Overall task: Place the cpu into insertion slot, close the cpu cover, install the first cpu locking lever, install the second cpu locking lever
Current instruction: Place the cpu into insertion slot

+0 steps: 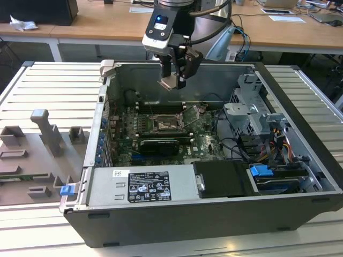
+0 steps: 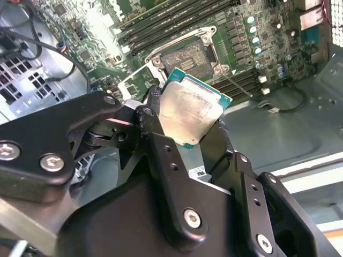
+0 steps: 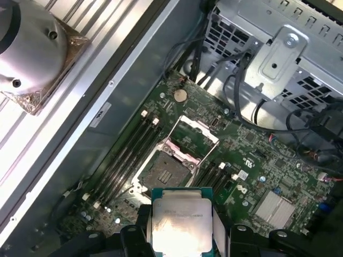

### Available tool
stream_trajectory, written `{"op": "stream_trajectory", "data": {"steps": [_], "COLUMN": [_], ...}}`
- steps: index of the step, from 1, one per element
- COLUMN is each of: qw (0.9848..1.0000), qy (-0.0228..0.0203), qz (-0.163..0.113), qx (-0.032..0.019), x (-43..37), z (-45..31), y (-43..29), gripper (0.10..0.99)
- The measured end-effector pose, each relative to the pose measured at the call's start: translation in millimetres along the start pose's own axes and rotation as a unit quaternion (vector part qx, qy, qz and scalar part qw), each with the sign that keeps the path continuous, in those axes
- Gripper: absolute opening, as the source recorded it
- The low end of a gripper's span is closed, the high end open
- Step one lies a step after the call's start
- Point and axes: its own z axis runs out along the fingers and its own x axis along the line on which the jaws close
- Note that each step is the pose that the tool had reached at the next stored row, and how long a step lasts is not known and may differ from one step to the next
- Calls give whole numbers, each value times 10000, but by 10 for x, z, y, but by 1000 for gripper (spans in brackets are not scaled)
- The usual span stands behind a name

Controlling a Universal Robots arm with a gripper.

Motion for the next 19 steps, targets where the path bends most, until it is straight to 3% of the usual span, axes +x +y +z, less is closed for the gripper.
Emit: {"op": "stream_trajectory", "data": {"steps": [4,8,11,19], "qw": [9996,9983,9965,9934], "qy": [-24,-51,-75,-102], "qz": [268,574,835,1141], "qx": [-5,-11,-16,-21], "x": [0,0,0,0], "z": [4,8,14,33], "y": [0,0,-1,-2], "gripper": [541,541,541,541]}}
